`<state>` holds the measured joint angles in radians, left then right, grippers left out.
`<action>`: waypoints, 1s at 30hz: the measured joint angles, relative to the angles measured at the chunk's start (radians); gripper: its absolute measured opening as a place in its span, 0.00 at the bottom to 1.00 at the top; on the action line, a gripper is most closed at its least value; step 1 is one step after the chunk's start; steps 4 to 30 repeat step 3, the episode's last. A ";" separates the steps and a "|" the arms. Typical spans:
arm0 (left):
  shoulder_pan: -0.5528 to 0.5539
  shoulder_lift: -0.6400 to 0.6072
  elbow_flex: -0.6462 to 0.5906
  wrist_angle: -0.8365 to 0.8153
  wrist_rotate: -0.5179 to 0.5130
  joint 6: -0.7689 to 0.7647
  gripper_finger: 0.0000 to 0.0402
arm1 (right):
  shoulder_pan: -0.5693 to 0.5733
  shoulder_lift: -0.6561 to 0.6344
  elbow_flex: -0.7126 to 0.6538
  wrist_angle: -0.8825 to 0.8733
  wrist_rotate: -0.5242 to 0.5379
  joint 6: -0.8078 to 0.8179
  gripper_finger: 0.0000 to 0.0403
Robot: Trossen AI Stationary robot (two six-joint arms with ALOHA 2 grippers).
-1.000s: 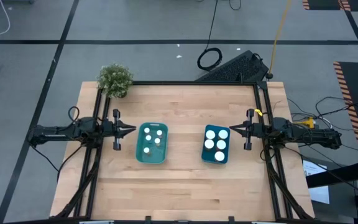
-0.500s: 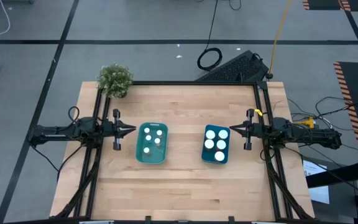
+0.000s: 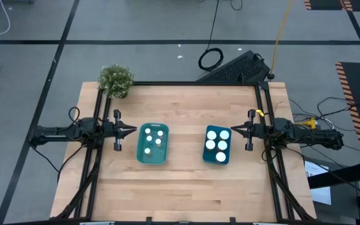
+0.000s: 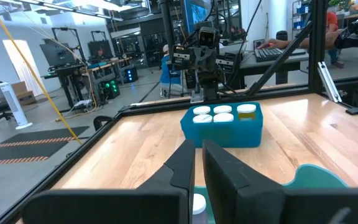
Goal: Pick and place medicine bottles into bin by pill shape (circle, oval)
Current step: Return to Home Position
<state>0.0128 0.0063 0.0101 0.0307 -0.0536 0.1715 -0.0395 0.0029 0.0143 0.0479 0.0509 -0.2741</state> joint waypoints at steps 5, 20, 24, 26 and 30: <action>0.000 0.000 0.000 0.000 0.000 0.000 0.09 | 0.000 0.000 0.000 0.000 0.000 0.000 0.00; 0.000 0.000 0.000 0.000 0.000 0.000 0.09 | 0.000 0.000 0.000 0.000 0.000 0.000 0.00; 0.000 0.000 0.000 0.000 0.000 0.000 0.09 | 0.000 0.000 0.000 0.000 0.000 0.000 0.00; 0.000 0.000 0.000 0.000 0.000 0.000 0.09 | 0.000 0.000 0.000 0.000 0.000 0.000 0.00; 0.000 0.000 0.000 0.000 0.000 0.000 0.09 | 0.000 0.000 0.000 0.000 0.000 0.000 0.00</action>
